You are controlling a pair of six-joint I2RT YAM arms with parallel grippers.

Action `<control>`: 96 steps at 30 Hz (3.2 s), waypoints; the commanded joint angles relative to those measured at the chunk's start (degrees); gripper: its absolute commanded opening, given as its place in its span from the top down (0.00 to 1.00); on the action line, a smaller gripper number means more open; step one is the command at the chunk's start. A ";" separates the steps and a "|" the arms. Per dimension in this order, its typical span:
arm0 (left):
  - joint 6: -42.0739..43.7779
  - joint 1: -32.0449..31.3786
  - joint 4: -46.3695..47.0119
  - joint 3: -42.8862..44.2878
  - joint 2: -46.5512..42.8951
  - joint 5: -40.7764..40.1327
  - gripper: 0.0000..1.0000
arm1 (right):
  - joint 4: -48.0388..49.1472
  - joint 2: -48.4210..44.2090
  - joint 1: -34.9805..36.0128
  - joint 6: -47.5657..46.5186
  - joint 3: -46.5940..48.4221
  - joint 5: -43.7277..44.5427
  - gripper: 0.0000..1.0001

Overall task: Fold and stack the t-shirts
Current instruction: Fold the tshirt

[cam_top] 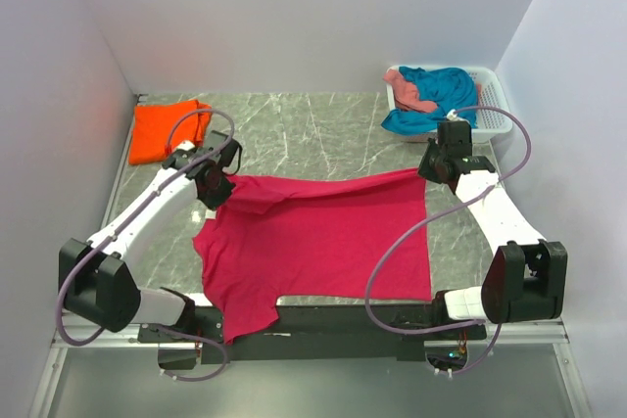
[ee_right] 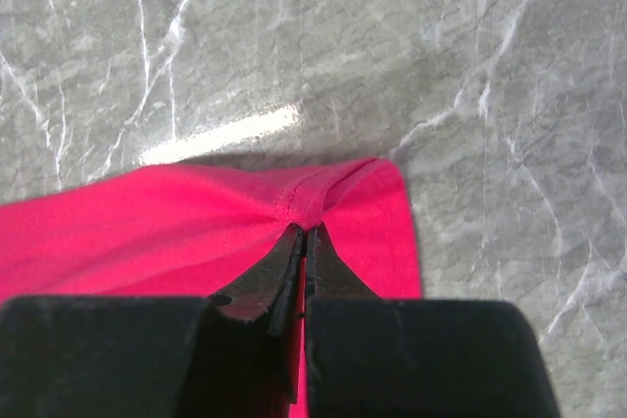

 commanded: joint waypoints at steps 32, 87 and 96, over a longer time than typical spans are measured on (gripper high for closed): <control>13.43 1.38 17.28 2.74 11.15 6.88 0.01 | 5.53 -6.16 0.33 6.49 -9.66 -10.19 0.10; 15.56 12.29 18.61 4.36 13.87 12.94 0.01 | 7.64 3.70 -4.15 9.39 -3.48 -7.72 0.11; 3.08 -0.54 0.08 -17.62 -8.56 11.80 0.01 | 5.89 -5.88 -4.06 8.77 -11.24 -8.08 0.08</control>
